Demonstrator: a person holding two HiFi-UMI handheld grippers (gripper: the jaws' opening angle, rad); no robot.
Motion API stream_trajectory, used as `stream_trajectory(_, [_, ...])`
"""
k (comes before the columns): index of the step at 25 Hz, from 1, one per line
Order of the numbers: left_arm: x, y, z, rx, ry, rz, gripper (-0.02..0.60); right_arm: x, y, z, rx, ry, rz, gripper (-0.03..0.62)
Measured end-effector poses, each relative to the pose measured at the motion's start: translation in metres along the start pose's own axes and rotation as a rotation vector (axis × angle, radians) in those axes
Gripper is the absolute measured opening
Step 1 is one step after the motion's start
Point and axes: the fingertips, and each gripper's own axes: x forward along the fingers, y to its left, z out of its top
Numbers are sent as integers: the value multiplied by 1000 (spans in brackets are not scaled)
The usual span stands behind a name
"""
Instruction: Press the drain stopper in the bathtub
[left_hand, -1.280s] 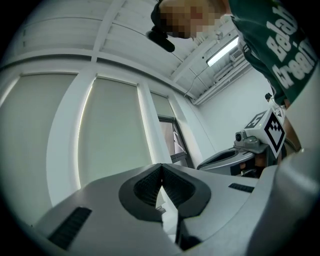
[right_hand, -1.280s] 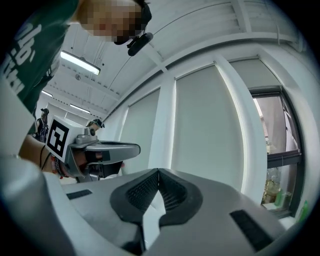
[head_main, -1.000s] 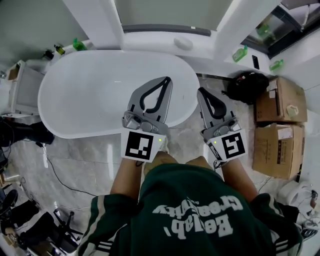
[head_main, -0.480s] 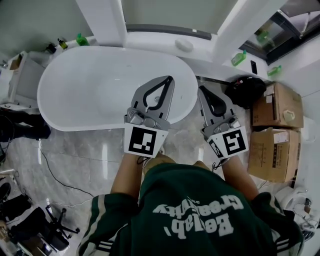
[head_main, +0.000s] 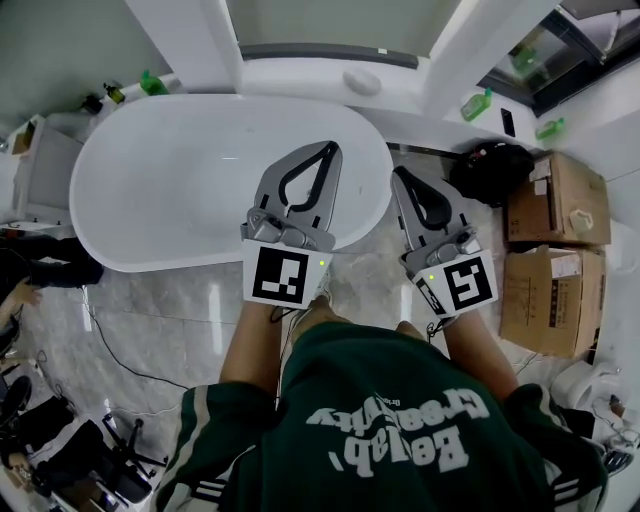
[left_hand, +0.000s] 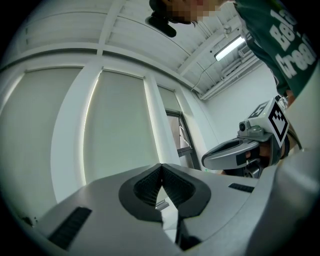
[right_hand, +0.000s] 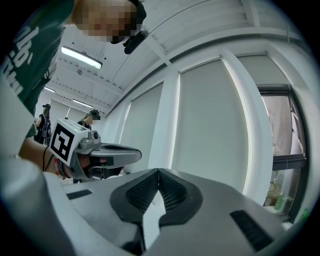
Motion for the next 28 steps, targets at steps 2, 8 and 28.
stream_trajectory(2, [9, 9, -6, -2, 5, -13, 9, 13, -7, -5, 7, 10, -8, 15])
stream_trajectory(8, [37, 38, -32, -18, 40, -43, 9, 58, -18, -22, 11, 34, -9, 15])
stream_trajectory(28, [112, 71, -90, -101, 117, 75, 8, 129, -61, -83, 88, 57, 113, 15])
